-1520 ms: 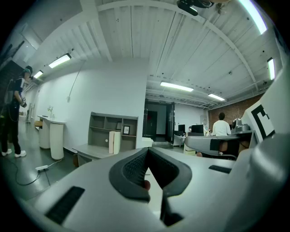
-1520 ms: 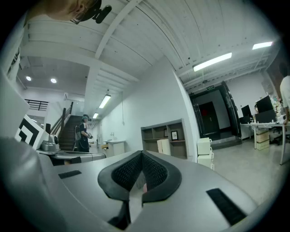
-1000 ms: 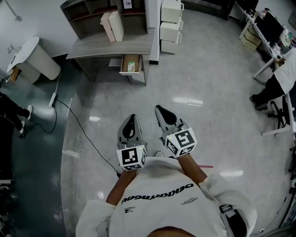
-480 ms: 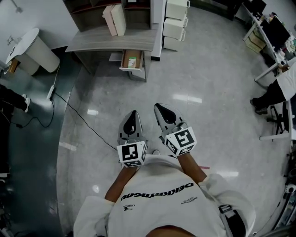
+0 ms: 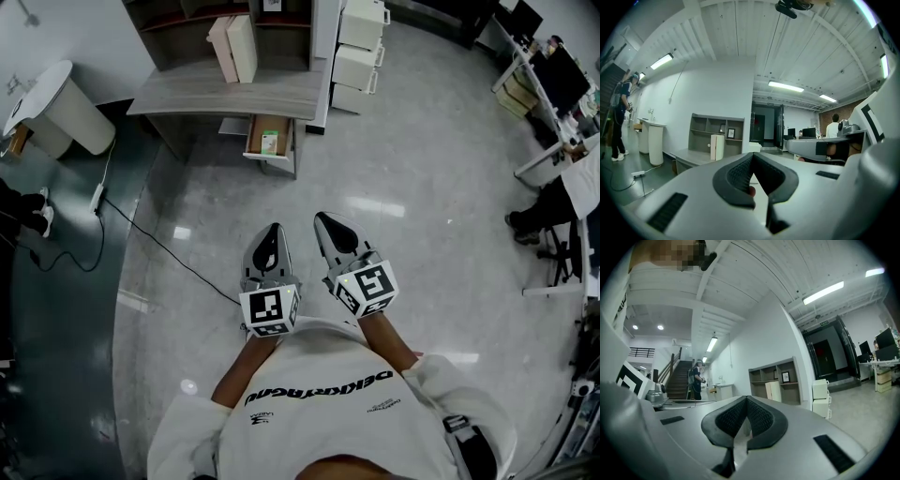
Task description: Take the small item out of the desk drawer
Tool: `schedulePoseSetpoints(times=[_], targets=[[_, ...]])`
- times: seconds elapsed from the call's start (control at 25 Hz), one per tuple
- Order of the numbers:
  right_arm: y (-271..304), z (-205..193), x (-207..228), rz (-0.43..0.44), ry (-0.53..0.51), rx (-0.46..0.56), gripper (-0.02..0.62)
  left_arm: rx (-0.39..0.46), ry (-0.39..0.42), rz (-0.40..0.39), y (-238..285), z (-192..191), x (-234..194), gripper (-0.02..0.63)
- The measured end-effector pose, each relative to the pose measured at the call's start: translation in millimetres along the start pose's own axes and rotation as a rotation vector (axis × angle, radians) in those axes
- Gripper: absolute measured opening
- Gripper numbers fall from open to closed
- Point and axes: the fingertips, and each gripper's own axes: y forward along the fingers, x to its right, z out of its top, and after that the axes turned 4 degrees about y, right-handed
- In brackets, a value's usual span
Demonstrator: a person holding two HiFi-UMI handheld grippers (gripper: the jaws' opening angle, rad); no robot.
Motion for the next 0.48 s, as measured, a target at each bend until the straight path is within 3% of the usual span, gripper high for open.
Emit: schedulePoseSetpoints(times=[0.48], targets=[[163,32,49,-0.093,-0.006,-0.009,0.031,-0.028,-0.032,-0.072,148,15,-107,0.015]])
